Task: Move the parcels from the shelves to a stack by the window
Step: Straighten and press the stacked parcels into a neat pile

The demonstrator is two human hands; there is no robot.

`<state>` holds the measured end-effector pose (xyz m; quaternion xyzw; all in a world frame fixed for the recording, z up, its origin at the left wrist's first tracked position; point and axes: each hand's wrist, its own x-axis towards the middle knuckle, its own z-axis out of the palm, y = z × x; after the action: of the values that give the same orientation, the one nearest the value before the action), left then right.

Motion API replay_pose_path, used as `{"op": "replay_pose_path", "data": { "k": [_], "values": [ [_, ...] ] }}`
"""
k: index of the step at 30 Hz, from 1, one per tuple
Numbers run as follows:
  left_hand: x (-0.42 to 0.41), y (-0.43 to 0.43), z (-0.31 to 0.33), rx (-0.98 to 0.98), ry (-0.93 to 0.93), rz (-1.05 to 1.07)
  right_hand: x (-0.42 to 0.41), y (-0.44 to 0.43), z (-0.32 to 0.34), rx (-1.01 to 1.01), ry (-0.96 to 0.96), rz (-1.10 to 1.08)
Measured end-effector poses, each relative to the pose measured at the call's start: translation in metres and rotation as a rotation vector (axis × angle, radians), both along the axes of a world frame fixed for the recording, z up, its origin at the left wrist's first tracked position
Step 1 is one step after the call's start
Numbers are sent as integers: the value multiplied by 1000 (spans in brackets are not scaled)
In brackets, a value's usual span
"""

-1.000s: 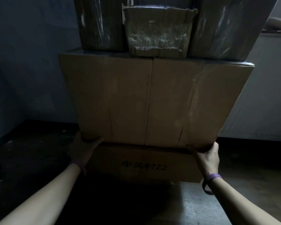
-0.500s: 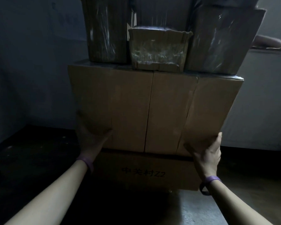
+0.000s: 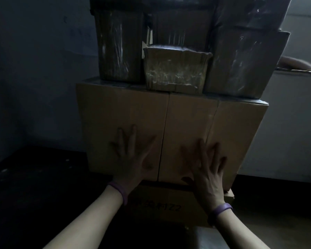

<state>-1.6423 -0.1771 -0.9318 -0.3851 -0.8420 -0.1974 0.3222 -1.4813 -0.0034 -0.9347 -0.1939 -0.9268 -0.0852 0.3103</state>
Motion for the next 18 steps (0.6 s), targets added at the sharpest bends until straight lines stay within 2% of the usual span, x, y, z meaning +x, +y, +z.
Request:
{"op": "replay_pose_path", "data": {
  "k": [1,6,18],
  "values": [
    [0,0,1,-47,-37,10,-1,-2,0,-24,-27,-13],
    [-5,4,-4,-41,-46,65,-6,0,-3,17,-2,-66],
    [-5,6,0,-20,40,77,-8,-3,-1,85,23,-107]
  ]
}}
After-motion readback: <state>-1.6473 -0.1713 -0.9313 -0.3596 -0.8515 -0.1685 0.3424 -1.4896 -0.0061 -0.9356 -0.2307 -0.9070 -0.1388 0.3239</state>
